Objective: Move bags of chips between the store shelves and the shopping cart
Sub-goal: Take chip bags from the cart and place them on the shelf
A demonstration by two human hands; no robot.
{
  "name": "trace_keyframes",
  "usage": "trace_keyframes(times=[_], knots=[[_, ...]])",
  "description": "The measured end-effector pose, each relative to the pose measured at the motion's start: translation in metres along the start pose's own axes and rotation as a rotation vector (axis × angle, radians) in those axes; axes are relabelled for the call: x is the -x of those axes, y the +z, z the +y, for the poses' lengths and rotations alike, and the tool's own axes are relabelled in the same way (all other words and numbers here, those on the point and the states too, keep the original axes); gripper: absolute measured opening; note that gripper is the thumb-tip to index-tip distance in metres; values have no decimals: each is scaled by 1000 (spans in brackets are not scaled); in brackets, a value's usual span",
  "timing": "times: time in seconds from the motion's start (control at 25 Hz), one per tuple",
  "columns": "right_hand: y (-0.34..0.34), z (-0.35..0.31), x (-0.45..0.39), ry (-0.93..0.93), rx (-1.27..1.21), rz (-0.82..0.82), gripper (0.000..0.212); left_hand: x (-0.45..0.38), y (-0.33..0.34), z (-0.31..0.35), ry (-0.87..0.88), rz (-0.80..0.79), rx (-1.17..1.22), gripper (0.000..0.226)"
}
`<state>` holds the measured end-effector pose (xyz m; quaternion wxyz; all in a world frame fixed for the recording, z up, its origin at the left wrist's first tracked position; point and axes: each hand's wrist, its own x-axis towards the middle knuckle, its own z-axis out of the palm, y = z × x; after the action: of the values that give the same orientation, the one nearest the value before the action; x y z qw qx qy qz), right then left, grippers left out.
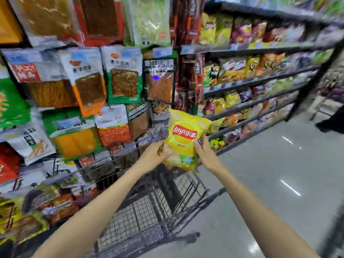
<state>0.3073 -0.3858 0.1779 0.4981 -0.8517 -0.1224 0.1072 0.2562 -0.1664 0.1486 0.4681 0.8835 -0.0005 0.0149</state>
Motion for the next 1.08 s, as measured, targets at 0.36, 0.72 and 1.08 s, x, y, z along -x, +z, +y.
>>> trace_keyframes(times=[0.36,0.72,1.08], knots=[[-292,117,-10,-90,98,287,68,-124,201,201,270,22,5,42],[-434,153,-52,-36,132,365,39,-230,304,293,330,-42,-33,54],[-516,169,-233,-86,60,269,55,-427,314,311,334,18,-52,54]])
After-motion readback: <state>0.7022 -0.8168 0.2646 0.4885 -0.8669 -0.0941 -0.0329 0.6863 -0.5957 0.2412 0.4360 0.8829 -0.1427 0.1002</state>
